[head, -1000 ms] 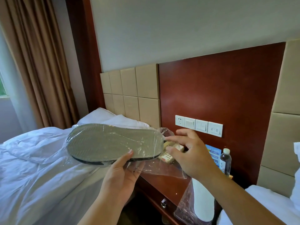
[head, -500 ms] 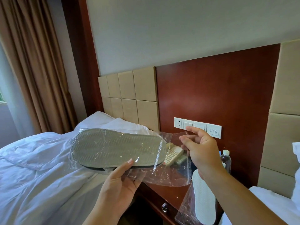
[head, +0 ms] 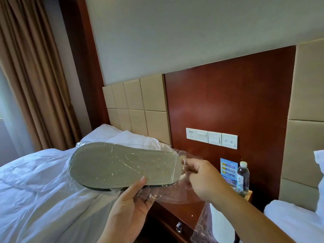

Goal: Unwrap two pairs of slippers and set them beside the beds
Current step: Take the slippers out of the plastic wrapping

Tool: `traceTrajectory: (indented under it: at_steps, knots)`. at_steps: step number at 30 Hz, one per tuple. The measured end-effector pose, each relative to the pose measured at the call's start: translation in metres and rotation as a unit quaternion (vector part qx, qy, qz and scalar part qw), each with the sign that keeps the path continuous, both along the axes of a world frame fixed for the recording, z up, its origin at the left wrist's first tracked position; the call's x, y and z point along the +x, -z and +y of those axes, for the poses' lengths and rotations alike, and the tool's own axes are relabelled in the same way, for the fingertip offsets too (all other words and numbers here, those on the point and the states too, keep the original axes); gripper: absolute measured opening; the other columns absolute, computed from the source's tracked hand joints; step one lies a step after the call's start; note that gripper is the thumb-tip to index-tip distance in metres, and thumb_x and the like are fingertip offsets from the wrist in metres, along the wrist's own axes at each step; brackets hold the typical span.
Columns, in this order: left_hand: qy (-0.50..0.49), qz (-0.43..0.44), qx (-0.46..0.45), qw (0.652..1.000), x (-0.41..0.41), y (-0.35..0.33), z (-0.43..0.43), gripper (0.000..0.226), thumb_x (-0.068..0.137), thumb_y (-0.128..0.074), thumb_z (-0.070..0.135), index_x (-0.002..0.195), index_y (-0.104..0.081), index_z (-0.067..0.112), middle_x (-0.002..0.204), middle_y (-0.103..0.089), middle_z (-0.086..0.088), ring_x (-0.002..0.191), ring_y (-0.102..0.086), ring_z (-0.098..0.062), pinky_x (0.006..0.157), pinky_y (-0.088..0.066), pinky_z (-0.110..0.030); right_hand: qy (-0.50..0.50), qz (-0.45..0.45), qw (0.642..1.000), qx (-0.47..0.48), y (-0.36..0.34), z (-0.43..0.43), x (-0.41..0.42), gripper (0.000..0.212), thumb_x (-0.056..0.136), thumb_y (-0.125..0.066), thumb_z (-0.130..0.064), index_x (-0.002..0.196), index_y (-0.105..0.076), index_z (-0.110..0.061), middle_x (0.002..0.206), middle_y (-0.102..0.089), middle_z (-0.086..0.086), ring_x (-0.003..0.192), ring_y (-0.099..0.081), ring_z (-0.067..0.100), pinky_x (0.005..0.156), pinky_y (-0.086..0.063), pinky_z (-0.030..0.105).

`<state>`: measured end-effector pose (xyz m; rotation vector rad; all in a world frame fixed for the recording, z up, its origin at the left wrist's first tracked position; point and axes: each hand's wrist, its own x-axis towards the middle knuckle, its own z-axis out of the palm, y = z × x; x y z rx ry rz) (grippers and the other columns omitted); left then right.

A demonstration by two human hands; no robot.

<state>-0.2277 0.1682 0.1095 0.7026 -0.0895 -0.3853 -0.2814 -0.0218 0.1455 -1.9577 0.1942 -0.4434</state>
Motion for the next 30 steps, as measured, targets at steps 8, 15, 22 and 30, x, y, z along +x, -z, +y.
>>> traceTrajectory:
  at_steps: [8,15,22,30]
  knots:
    - [0.014,0.001,0.008,1.000,0.002,0.001,0.001,0.028,0.068,-0.077,0.003,0.094,-0.069,-0.002,0.115,-0.064,-0.027,0.101,-0.061,-0.038,0.069,-0.058,-0.042,-0.245,-0.048,0.905,0.344,-0.001,-0.010,0.000,0.064,0.087,-0.046,0.020,0.126,-0.065,-0.027,0.126,-0.067,0.004,0.116,-0.062,0.033,0.097,-0.051,0.051]
    - [0.043,0.002,0.027,0.999,0.001,0.004,0.000,0.050,0.073,-0.073,0.001,0.121,-0.059,-0.006,0.125,-0.062,-0.025,0.104,-0.061,-0.036,0.071,-0.058,-0.042,-0.322,-0.017,0.882,0.343,0.001,-0.012,-0.002,0.061,0.086,-0.061,0.012,0.130,-0.058,-0.030,0.129,-0.063,0.008,0.112,-0.063,0.039,0.087,-0.055,0.055]
    - [0.055,-0.024,0.046,0.997,-0.002,0.005,0.002,0.066,0.067,-0.074,-0.004,0.130,-0.052,-0.001,0.121,-0.065,-0.029,0.096,-0.070,-0.039,0.074,-0.059,-0.048,-0.265,-0.002,0.914,0.306,0.009,-0.011,-0.002,0.056,0.088,-0.059,0.011,0.125,-0.062,-0.032,0.119,-0.070,0.006,0.106,-0.067,0.029,0.067,-0.059,0.034]
    - [-0.021,-0.037,-0.028,0.999,0.011,0.000,0.008,0.040,0.073,-0.074,0.010,0.113,-0.072,0.008,0.113,-0.073,-0.014,0.090,-0.073,-0.030,0.069,-0.060,-0.042,-0.211,-0.035,0.926,0.312,0.014,-0.012,0.002,0.042,0.091,-0.060,0.001,0.107,-0.073,-0.036,0.107,-0.074,-0.002,0.104,-0.069,0.027,0.079,-0.060,0.045]
